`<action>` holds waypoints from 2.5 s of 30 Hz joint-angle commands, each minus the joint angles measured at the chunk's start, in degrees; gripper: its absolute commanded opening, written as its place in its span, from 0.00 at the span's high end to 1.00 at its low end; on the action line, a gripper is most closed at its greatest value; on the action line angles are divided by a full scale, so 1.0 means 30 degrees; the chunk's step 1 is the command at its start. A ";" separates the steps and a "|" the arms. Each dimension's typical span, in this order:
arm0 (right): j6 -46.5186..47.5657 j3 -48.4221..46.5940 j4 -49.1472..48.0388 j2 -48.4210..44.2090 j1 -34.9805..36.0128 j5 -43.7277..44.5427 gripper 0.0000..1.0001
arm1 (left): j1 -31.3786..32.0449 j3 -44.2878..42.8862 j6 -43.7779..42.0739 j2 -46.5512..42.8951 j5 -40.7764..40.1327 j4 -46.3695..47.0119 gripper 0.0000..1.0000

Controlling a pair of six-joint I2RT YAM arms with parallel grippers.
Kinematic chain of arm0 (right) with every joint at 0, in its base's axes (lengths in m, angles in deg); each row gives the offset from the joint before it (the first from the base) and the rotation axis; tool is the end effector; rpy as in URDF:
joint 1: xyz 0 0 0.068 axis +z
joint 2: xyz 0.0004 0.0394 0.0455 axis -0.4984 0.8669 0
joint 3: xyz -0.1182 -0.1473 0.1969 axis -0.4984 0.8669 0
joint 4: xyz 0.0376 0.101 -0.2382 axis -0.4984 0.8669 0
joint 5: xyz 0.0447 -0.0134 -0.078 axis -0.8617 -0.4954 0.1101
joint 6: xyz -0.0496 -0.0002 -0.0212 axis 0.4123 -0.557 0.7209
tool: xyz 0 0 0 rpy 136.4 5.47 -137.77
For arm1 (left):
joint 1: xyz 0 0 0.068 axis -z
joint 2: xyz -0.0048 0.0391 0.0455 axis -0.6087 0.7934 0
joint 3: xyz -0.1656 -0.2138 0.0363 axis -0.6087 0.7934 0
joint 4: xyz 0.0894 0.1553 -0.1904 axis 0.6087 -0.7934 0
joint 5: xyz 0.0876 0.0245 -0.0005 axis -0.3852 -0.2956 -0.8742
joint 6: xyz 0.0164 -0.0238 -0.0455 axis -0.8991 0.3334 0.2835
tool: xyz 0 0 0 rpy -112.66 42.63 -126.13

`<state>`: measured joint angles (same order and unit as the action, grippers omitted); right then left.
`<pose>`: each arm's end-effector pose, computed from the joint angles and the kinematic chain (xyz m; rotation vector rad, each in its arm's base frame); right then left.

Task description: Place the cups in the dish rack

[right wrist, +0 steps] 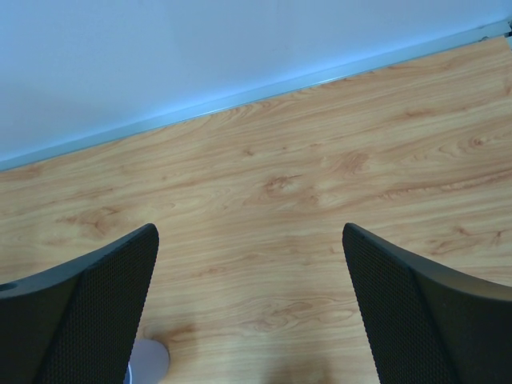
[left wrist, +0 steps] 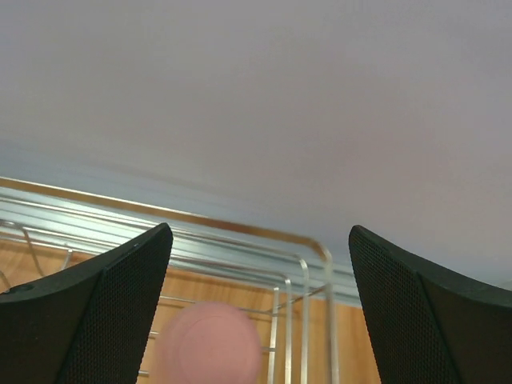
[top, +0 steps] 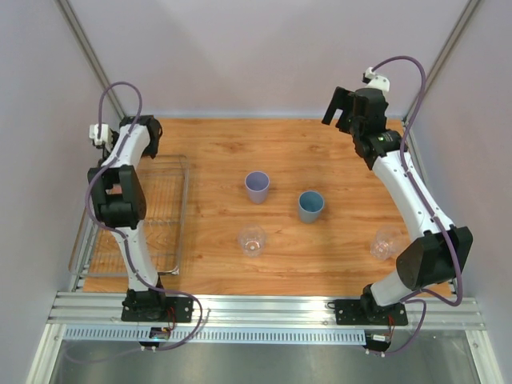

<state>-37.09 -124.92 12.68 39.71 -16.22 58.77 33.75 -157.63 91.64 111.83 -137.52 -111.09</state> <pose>0.3461 0.0747 0.3964 0.2805 1.9524 0.1196 0.3938 0.0612 0.2507 -1.4867 0.9964 0.9816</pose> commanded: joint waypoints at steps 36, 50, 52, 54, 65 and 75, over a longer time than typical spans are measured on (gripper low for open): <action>-0.1575 0.4354 0.7179 -0.5964 -0.0045 -0.3596 0.02 | 0.7809 0.5716 -3.3614 -1.6008 3.4019 1.3749 0.02; -0.1988 0.7554 0.6917 -0.2863 0.1507 -0.3362 0.32 | 0.8691 0.9173 -3.2502 -1.7414 3.1147 1.3687 0.02; -0.1842 0.7348 0.6829 -0.1953 0.1682 -0.3506 0.36 | 0.8691 0.9351 -3.2325 -1.7647 3.0825 1.3717 0.02; -0.1636 0.7172 0.6771 -0.1542 0.1858 -0.3274 0.37 | 0.8691 0.9556 -3.2325 -1.7852 3.0648 1.3717 0.02; -0.1694 0.8578 0.5307 -0.0223 0.2093 -0.2861 0.72 | 0.8691 0.9703 -3.2472 -1.8000 3.0384 1.3454 0.02; -0.2192 0.5797 0.5954 -0.1911 0.2445 -0.2423 0.99 | 0.8720 0.7802 -3.0607 -1.7973 3.1027 1.2956 0.02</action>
<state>-42.76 -102.19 32.31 39.34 -9.12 50.11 59.82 -129.54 -4.86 58.81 -45.92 -72.49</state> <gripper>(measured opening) 0.032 0.980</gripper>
